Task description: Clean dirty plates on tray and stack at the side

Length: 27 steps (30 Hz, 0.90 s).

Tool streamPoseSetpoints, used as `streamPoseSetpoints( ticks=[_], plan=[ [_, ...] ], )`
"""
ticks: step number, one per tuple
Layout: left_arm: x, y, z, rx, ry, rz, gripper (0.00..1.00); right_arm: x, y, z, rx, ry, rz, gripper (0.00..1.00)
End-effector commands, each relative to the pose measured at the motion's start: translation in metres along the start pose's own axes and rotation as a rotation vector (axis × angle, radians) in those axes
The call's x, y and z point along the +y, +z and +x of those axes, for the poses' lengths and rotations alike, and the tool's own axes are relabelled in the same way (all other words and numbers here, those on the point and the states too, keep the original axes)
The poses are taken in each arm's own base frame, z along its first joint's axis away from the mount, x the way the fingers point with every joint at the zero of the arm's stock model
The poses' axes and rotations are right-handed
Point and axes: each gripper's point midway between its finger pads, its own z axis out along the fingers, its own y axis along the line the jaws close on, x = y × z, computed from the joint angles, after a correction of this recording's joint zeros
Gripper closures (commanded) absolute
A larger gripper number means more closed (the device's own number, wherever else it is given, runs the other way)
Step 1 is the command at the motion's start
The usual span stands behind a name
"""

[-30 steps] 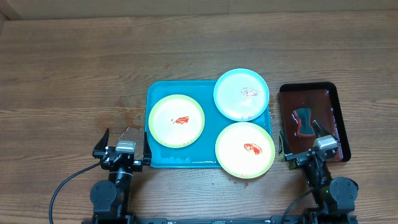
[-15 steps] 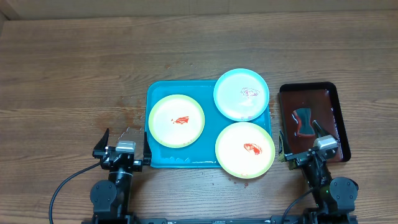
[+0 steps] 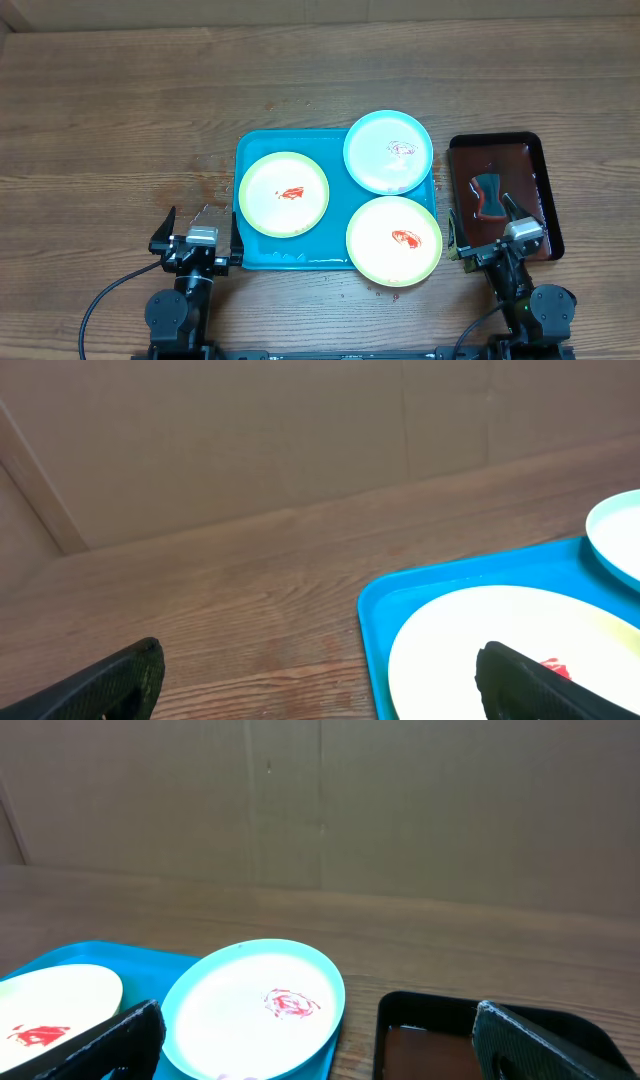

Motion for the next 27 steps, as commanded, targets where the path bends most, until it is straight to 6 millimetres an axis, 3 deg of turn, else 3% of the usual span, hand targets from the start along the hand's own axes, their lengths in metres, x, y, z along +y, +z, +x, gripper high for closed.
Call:
streamPoseSetpoints(
  ticks=[1, 7, 13, 18, 23, 27],
  plan=[
    [-0.001, 0.0, -0.001, -0.008, 0.02, 0.003, 0.0, 0.0, 0.0, 0.001, -0.008, -0.001, 0.001, 0.0],
    [-0.002, 0.0, -0.002, -0.013, 0.019, 0.007, 0.0, 0.0, 0.0, -0.004, -0.029, -0.006, 0.001, 0.0],
    [-0.02, -0.002, -0.008, -0.043, 0.02, 0.114, 0.0, 0.005, 0.0, -0.004, -0.017, 0.027, -0.027, 0.0],
    [-0.019, -0.007, -0.02, -0.035, 0.008, 0.12, 0.0, 0.006, -0.004, -0.01, 0.03, 0.061, -0.024, 0.0],
    [-0.018, -0.016, -0.036, 0.022, 0.002, 0.148, 0.0, 0.007, -0.008, -0.04, 0.054, 0.066, -0.023, 0.0],
    [-0.02, -0.02, -0.056, 0.111, -0.011, 0.196, 0.01, 0.007, -0.005, -0.081, 0.104, 0.079, -0.021, 0.0]
  ],
)
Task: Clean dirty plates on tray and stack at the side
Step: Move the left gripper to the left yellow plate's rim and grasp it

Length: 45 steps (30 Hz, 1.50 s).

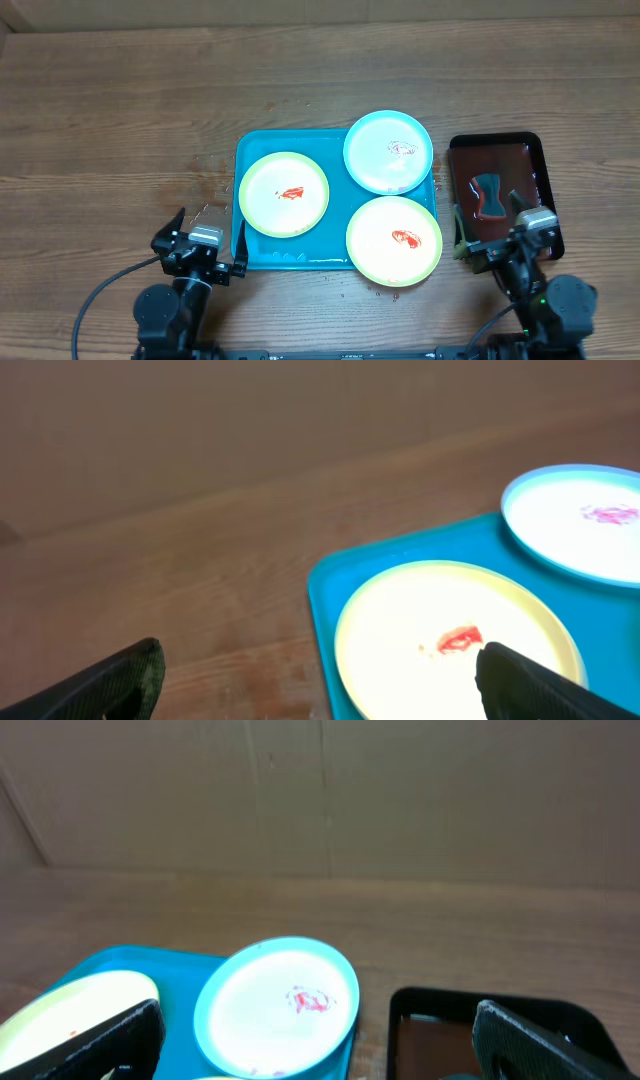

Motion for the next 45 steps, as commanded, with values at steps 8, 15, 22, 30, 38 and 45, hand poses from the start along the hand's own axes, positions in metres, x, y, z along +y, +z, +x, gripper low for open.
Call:
streamPoseSetpoints(
  ticks=[8, 15, 22, 30, 38, 45],
  plan=[
    [-0.003, 0.0, -0.083, 0.193, -0.038, 0.149, 0.0, 0.002, 0.021, -0.073, 0.283, 0.076, 0.005, 0.0],
    [-0.009, 0.019, -0.101, 0.524, -0.135, 0.284, 0.0, -0.003, 0.046, -0.09, 0.587, 0.155, 0.026, 0.0],
    [-0.034, 0.053, -0.078, 0.767, -0.332, 0.456, 0.0, 0.0, 0.073, -0.067, 0.75, 0.231, -0.026, 0.0],
    [-0.042, 0.084, -0.015, 1.025, -0.453, 0.458, 0.03, -0.001, 0.085, -0.04, 0.85, 0.271, -0.039, 0.05],
    [-0.009, 0.1, 0.062, 1.309, -0.542, 0.017, 0.48, -0.003, 0.091, -0.03, 0.883, 0.281, -0.036, 0.1],
    [-0.014, 0.117, 0.08, 1.325, -0.53, 0.002, 0.53, -0.003, 0.092, -0.03, 0.881, 0.28, -0.036, 0.1]
  ],
)
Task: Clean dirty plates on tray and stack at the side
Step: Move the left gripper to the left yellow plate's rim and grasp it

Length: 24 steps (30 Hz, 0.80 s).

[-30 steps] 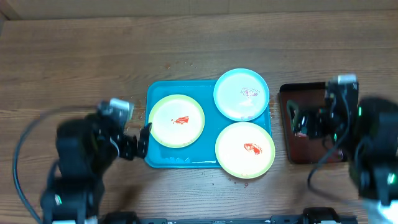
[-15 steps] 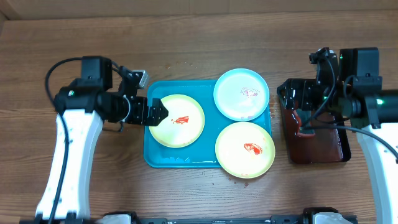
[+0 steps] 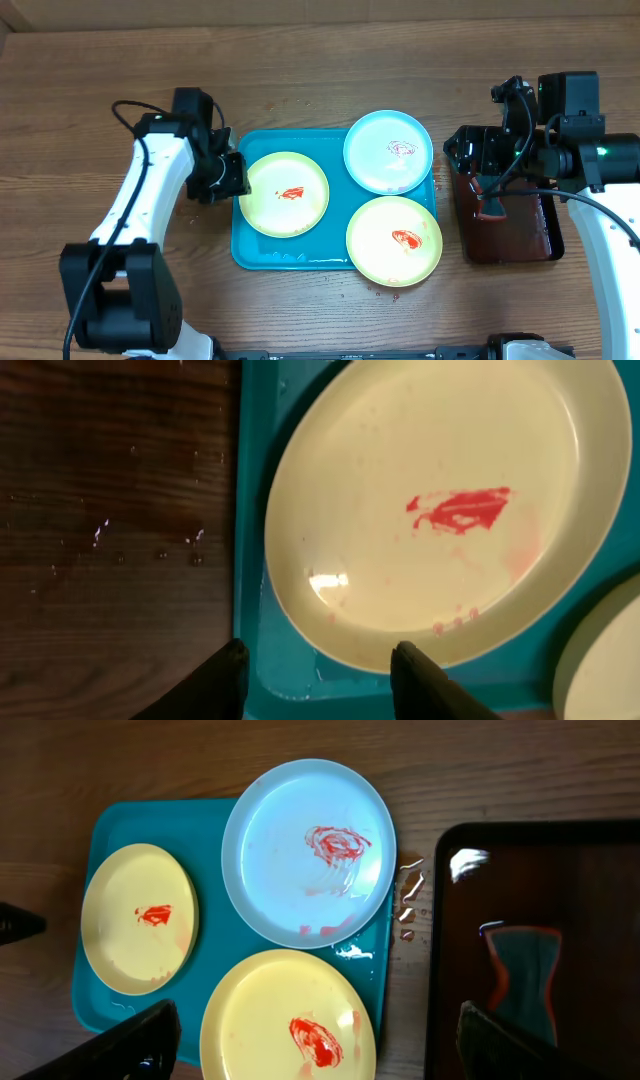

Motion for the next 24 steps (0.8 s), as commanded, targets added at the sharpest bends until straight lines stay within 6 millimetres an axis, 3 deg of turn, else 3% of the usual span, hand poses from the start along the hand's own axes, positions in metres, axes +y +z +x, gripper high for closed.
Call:
streamPoseSetpoints(
  ticks=[1, 7, 15, 22, 24],
  plan=[
    [0.008, 0.012, -0.009, -0.002, -0.069, -0.063, 0.53, 0.006, -0.004, -0.007, -0.023, -0.01, -0.017, 0.1],
    [0.012, 0.037, -0.017, 0.02, -0.08, -0.086, 0.63, 0.003, -0.004, -0.007, -0.024, -0.009, 0.002, 0.11],
    [0.004, 0.061, -0.026, 0.02, -0.047, -0.093, 0.64, 0.002, -0.004, -0.007, -0.023, -0.009, 0.005, 0.11],
    [0.012, 0.083, -0.021, 0.064, -0.028, -0.174, 0.67, 0.002, -0.004, -0.006, -0.02, -0.008, 0.005, 0.12],
    [0.014, 0.087, -0.02, 0.073, -0.029, -0.179, 0.78, 0.002, -0.004, -0.006, -0.019, -0.008, 0.006, 0.12]
  ],
)
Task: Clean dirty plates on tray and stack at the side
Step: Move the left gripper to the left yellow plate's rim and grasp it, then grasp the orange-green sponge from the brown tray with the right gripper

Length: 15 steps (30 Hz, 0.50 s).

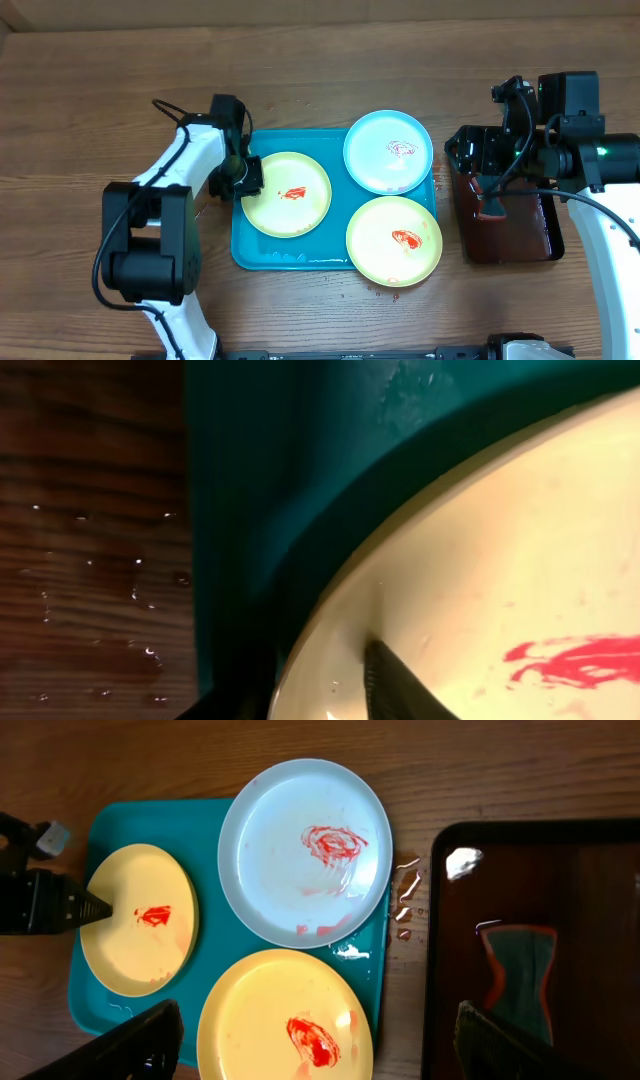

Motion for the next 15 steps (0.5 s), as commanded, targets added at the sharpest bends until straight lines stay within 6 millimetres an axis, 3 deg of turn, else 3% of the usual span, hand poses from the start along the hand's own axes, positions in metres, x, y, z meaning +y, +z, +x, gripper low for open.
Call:
streamPoseSetpoints(
  ticks=[1, 3, 8, 12, 15],
  plan=[
    [0.008, 0.01, -0.003, 0.012, -0.013, -0.051, 0.84, 0.003, -0.004, -0.007, -0.021, -0.009, -0.002, 0.14],
    [0.008, 0.011, -0.002, 0.014, -0.013, -0.052, 0.96, 0.003, -0.004, -0.007, -0.021, -0.009, -0.002, 0.16],
    [0.001, 0.011, 0.001, 0.031, -0.015, -0.011, 0.96, 0.0, -0.004, -0.007, -0.023, 0.013, 0.017, 0.3],
    [-0.001, 0.011, 0.002, 0.035, -0.015, -0.003, 0.96, -0.035, -0.009, -0.005, -0.034, 0.173, 0.19, 0.43],
    [-0.001, 0.011, 0.001, 0.031, -0.013, -0.003, 0.96, -0.057, -0.013, 0.002, -0.017, 0.232, 0.256, 0.46]
  ],
)
